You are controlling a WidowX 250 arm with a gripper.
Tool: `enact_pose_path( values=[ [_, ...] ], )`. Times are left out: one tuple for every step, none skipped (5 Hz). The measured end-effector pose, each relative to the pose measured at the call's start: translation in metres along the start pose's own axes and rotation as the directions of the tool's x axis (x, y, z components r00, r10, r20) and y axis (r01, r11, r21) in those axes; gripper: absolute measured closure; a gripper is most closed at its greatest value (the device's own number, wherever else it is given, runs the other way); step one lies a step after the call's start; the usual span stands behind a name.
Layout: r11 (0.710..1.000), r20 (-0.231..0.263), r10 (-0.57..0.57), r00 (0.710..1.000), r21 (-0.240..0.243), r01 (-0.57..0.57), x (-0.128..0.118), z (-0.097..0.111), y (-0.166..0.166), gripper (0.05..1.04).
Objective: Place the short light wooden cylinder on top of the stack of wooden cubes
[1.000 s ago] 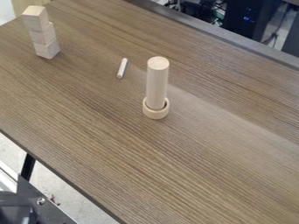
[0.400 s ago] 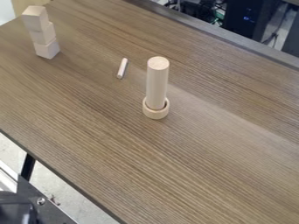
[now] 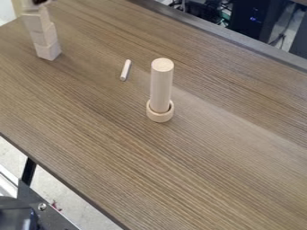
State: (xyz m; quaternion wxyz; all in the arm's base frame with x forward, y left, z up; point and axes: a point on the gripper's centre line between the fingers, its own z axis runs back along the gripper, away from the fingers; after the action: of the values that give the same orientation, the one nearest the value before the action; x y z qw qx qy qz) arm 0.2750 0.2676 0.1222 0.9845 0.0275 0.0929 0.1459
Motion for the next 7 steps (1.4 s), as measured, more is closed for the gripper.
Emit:
enact_pose_path(
  values=[
    [1.0, -0.008, -0.007, 1.0, 0.003, 0.007, -0.0009, -0.0012, 0.0011, 0.537],
    [1.0, 0.0, -0.017, 1.0, -0.015, 0.017, 0.0004, -0.0016, -0.0018, 0.537],
    [1.0, 0.011, -0.02, 1.0, -0.017, 0.021, 0.0016, -0.0019, -0.0018, 0.537],
    [1.0, 0.019, -0.021, 1.0, -0.015, 0.021, 0.0025, -0.0029, -0.0025, 0.472],
    [1.0, 0.02, -0.002, 1.0, -0.012, 0.002, 0.0028, -0.0036, -0.0019, 0.178],
    [1.0, 0.025, 0.011, 1.0, -0.008, -0.011, 0.0036, -0.0059, -0.0017, 0.077],
    [1.0, 0.028, 0.015, 0.999, -0.004, -0.015, 0.0042, -0.007, -0.0011, 0.084]
  ],
)
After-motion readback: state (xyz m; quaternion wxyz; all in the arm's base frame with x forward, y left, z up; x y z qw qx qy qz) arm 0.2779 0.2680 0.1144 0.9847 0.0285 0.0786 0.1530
